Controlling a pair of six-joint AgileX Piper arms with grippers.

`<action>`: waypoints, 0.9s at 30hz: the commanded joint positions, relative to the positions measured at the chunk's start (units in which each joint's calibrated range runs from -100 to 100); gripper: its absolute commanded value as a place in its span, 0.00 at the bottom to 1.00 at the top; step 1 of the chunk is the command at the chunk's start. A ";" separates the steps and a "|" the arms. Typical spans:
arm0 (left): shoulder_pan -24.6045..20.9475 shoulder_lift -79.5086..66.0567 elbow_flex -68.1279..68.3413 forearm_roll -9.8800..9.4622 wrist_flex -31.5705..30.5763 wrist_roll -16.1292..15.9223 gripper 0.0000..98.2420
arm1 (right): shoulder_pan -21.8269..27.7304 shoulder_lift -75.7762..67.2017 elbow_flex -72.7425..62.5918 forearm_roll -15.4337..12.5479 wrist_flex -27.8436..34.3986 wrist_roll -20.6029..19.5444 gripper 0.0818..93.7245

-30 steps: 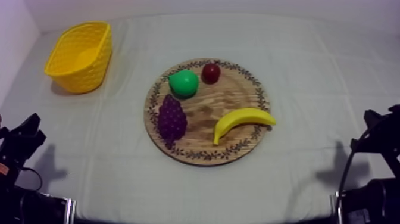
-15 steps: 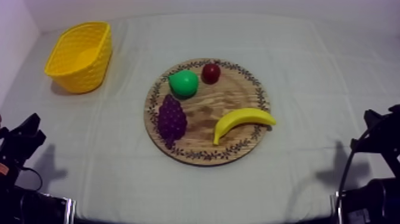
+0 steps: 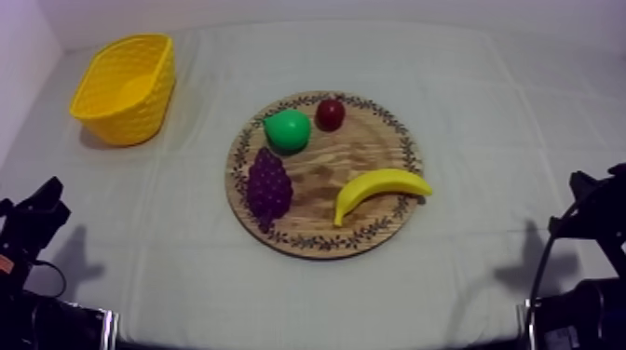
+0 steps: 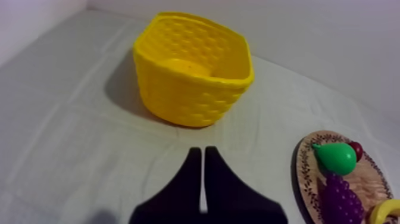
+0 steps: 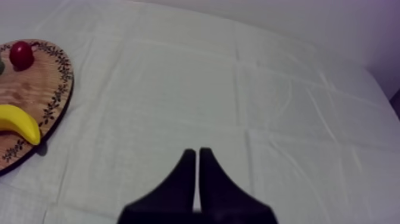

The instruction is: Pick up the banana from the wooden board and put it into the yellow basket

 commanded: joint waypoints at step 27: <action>24.10 50.25 -50.76 -9.29 -5.32 -3.73 0.00 | 0.00 -0.02 0.02 0.01 -0.05 0.01 0.00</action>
